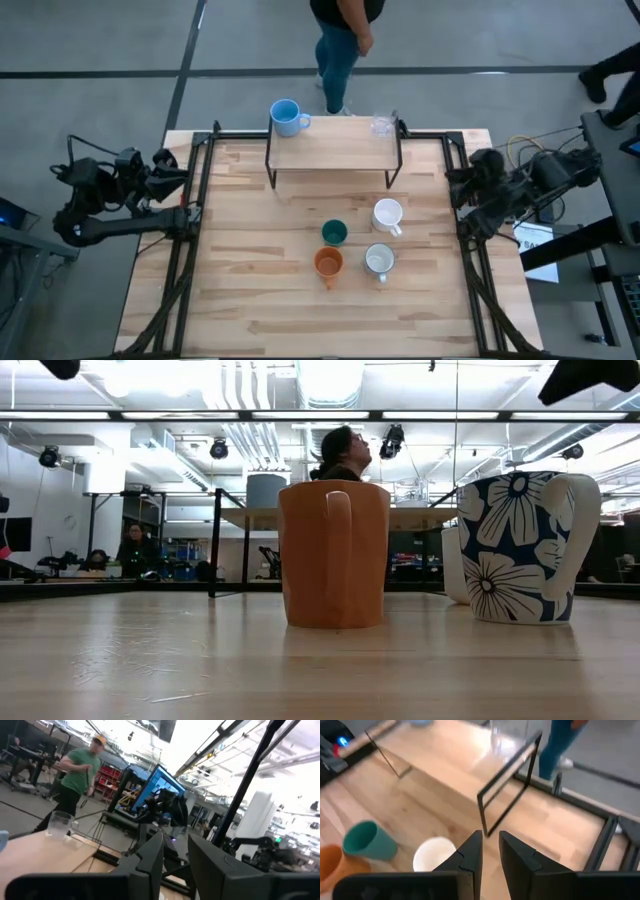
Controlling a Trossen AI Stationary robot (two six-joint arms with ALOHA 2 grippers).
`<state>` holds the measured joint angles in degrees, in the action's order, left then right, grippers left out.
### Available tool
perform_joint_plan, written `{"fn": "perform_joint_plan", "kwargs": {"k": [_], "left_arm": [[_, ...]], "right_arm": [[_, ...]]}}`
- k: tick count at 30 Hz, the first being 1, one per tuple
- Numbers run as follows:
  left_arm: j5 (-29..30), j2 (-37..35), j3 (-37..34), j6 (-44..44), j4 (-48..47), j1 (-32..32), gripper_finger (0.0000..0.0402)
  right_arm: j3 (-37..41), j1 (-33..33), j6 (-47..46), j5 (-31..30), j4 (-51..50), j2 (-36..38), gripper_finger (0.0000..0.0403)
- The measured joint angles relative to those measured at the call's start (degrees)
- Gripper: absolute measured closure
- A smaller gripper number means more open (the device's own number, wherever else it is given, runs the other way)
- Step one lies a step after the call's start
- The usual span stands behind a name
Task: Stack small to large cups/mugs on shelf
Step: Put the white mug on the shelf
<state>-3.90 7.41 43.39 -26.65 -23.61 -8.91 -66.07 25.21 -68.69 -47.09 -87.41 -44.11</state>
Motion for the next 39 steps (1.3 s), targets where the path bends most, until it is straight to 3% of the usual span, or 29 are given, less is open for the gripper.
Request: {"fn": "perform_joint_plan", "kwargs": {"k": [7, 18, 24, 31, 39], "left_arm": [[1.5, -4.72, -2.83, -1.52, 1.09, 0.0, 0.0324], [1.45, -5.31, -5.09, -1.4, -0.36, 0.0, 0.0324], [1.02, -5.16, -7.62, -3.06, 0.4, 0.0, 0.0324], [-3.45, -5.73, -6.07, -3.08, 3.06, 0.0, 0.0324], [-13.44, -5.34, -4.74, -4.53, 3.48, -0.01, 0.0324]], "right_arm": [[4.24, -0.07, -6.08, 5.35, 3.74, -2.08, 0.0344], [13.27, -6.17, 1.1, 18.78, 22.84, -9.85, 0.0344], [11.76, -10.87, 2.73, 18.75, 25.05, -13.61, 0.0344], [8.95, -13.8, 2.28, 16.42, 26.95, -15.83, 0.0344], [7.68, -13.85, -1.2, 12.3, 26.92, -16.84, 0.0344]]}}
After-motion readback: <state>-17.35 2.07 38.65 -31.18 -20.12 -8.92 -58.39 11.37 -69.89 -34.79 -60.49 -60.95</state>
